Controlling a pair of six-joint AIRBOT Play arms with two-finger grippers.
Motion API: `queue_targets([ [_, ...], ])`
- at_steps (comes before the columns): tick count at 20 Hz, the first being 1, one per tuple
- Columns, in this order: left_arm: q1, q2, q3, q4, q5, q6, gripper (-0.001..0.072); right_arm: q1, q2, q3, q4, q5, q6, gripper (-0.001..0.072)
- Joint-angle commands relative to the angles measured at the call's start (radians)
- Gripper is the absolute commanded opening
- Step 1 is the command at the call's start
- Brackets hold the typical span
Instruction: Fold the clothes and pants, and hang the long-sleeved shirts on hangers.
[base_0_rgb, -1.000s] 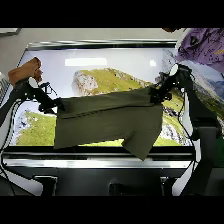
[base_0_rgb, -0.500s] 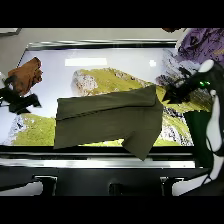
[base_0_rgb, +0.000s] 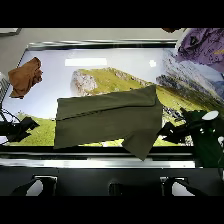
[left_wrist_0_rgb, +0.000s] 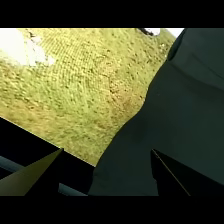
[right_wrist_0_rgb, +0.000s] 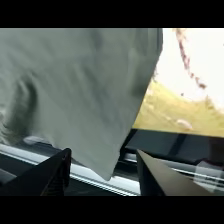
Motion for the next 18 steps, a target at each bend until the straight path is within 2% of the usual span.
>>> queue_targets([
  [1, 0.009, 0.037, -0.056, -0.08, 0.024, 0.003, 0.0628, -0.005, 0.035, -0.172, 0.08, -0.091, -0.065, 0.0487],
  [11, 0.009, 0.035, -0.056, -0.124, 0.019, 0.004, 0.0628, -0.004, 0.024, -0.304, 0.212, -0.245, -0.092, 0.0474],
  [13, 0.009, 0.035, -0.056, -0.126, 0.019, 0.009, 0.0628, -0.004, 0.016, -0.318, 0.235, -0.263, -0.103, 0.0309],
  [14, 0.01, 0.035, -0.056, -0.136, 0.018, 0.026, 0.0628, -0.004, 0.014, -0.32, 0.24, -0.267, -0.102, 0.0268],
  [16, 0.011, 0.035, -0.056, -0.142, -0.008, 0.066, 0.0628, -0.005, 0.014, -0.32, 0.24, -0.267, -0.111, 0.0032],
  [18, 0.043, 0.036, -0.075, -0.158, -0.024, 0.128, 0.0628, -0.005, 0.015, -0.32, 0.24, -0.266, -0.111, 0.0027],
])
